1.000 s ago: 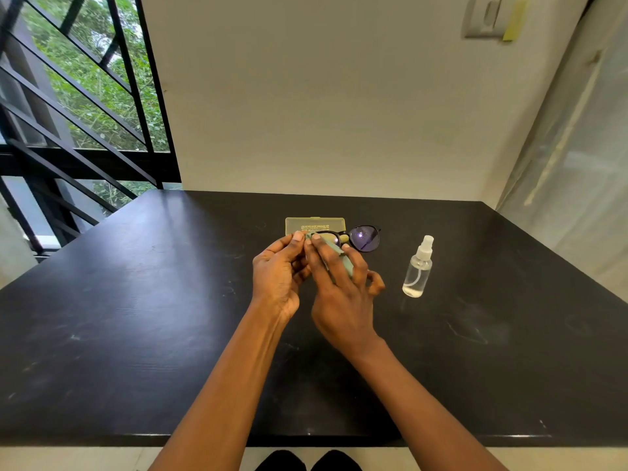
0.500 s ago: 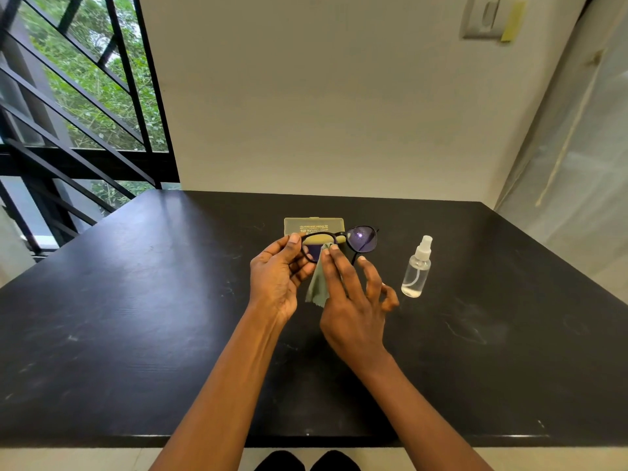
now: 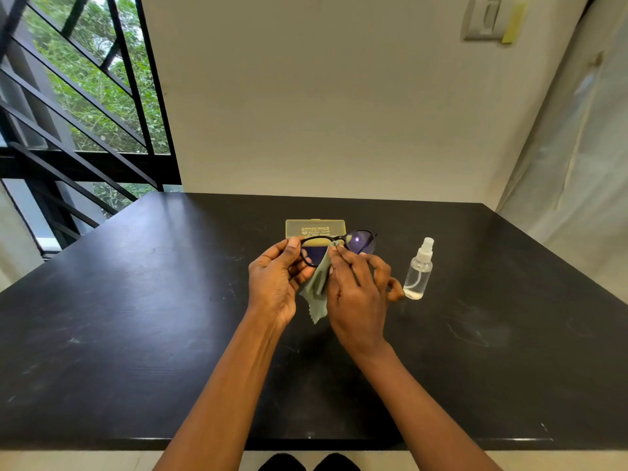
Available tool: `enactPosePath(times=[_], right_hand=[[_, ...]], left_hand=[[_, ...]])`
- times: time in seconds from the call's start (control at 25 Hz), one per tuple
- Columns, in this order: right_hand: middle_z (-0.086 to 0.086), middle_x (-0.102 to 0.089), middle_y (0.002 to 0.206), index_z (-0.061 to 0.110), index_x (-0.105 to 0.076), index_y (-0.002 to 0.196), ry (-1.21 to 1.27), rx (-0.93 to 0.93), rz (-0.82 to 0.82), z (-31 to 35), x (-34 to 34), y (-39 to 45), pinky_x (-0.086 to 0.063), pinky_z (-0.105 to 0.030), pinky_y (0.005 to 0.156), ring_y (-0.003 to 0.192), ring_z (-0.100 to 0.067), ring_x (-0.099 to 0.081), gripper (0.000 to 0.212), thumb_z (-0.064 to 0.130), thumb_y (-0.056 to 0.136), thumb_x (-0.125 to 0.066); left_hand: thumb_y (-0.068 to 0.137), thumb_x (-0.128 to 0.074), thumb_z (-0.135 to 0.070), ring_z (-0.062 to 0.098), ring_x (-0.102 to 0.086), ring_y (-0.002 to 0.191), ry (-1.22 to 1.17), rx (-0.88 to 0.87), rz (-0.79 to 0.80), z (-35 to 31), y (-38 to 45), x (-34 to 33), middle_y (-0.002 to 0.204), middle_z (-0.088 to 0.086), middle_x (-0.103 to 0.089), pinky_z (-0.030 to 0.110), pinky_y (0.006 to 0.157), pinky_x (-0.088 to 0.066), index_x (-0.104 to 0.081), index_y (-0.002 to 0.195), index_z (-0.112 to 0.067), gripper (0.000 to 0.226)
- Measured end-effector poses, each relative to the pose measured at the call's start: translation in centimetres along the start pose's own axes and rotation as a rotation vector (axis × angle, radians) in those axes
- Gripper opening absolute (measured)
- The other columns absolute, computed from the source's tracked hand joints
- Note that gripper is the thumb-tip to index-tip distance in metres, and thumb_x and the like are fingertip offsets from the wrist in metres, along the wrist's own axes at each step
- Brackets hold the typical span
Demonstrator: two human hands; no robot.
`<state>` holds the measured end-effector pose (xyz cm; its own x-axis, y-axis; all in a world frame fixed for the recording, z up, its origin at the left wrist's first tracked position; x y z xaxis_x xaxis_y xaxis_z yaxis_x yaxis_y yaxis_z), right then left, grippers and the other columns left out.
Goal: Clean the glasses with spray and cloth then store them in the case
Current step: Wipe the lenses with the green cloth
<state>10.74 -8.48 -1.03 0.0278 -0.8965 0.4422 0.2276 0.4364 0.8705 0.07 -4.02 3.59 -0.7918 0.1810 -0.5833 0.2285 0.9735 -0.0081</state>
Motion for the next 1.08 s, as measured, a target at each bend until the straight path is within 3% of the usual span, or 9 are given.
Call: enactPosePath(times=[0.16,0.32,0.48,0.56,0.68,0.8,1.0,1.08], right_hand=[[-0.003,-0.070,0.106,0.012,-0.068,0.109,0.121,0.050,-0.036,-0.9,0.5,-0.4,-0.051,-0.048,0.071,0.102,-0.021,-0.043,0.032,0.022,0.088,-0.047],[0.000,-0.068,0.106,0.017,-0.068,0.107,0.319,-0.102,-0.031,-1.7,1.7,0.2,-0.048,-0.045,0.074,0.096,-0.021,-0.055,0.027,0.021,0.088,-0.049],[-0.013,-0.066,0.102,0.003,-0.066,0.103,0.510,-0.196,-0.100,-2.1,3.5,2.4,-0.044,-0.008,0.085,0.095,-0.015,-0.059,0.023,0.014,0.089,-0.052],[-0.014,-0.066,0.101,0.000,-0.066,0.102,0.517,-0.237,-0.155,-2.4,4.1,3.6,-0.042,-0.003,0.083,0.093,-0.015,-0.061,0.023,0.013,0.090,-0.052],[-0.014,-0.067,0.102,0.002,-0.066,0.103,0.497,-0.246,-0.131,-2.7,3.9,4.7,-0.045,-0.008,0.080,0.092,-0.018,-0.062,0.021,0.011,0.089,-0.053],[-0.013,-0.069,0.101,0.005,-0.067,0.103,0.418,-0.209,-0.030,-2.8,3.1,4.5,-0.045,-0.023,0.076,0.092,-0.022,-0.060,0.020,0.008,0.086,-0.058],[-0.013,-0.061,0.095,0.010,-0.071,0.094,0.240,-0.198,-0.010,-3.5,2.3,3.4,-0.042,-0.032,0.069,0.087,-0.028,-0.055,0.017,0.020,0.083,-0.062],[-0.014,-0.061,0.096,0.010,-0.071,0.095,0.205,-0.199,-0.020,-3.5,2.3,3.1,-0.044,-0.036,0.069,0.087,-0.030,-0.056,0.027,0.030,0.085,-0.056]], left_hand=[[0.089,-0.056,-0.012,0.010,-0.060,0.056,0.003,-0.004,-0.015,-0.1,0.2,0.4,0.063,0.004,-0.064,0.020,0.052,-0.056,-0.066,0.090,-0.009,0.011],[0.088,-0.057,-0.013,0.009,-0.060,0.054,0.004,-0.011,-0.008,-0.3,0.3,0.5,0.065,0.005,-0.063,0.019,0.051,-0.055,-0.066,0.094,-0.007,0.013],[0.088,-0.057,-0.014,0.010,-0.061,0.056,0.008,-0.009,-0.005,-0.4,0.4,0.6,0.066,0.005,-0.064,0.019,0.052,-0.055,-0.066,0.097,-0.006,0.015],[0.088,-0.057,-0.014,0.011,-0.061,0.057,0.014,-0.008,0.001,-0.5,0.3,0.6,0.067,0.005,-0.064,0.020,0.053,-0.055,-0.066,0.098,-0.006,0.016],[0.088,-0.057,-0.014,0.011,-0.061,0.058,0.012,-0.004,0.004,-0.4,0.1,0.5,0.068,0.005,-0.064,0.020,0.053,-0.056,-0.066,0.099,-0.006,0.017],[0.088,-0.056,-0.014,0.011,-0.061,0.058,0.011,-0.002,0.007,-0.4,0.0,0.4,0.069,0.006,-0.064,0.020,0.054,-0.056,-0.066,0.097,-0.008,0.015],[0.089,-0.055,-0.013,0.011,-0.061,0.058,0.036,-0.011,0.015,-0.5,-0.1,0.6,0.070,0.006,-0.063,0.020,0.055,-0.056,-0.066,0.095,-0.009,0.014],[0.090,-0.054,-0.013,0.010,-0.062,0.058,0.030,-0.008,0.011,-0.5,0.0,0.6,0.068,0.005,-0.064,0.021,0.056,-0.057,-0.067,0.092,-0.010,0.013]])
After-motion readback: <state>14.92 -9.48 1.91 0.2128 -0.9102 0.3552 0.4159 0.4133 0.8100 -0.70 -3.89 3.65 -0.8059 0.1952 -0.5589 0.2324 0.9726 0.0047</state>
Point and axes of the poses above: each hand's wrist, its own y-axis towards the middle knuckle, its own x-axis out of the back of the hand, z = x × y, the point moved 1 cm from there along y, towards the middle knuckle
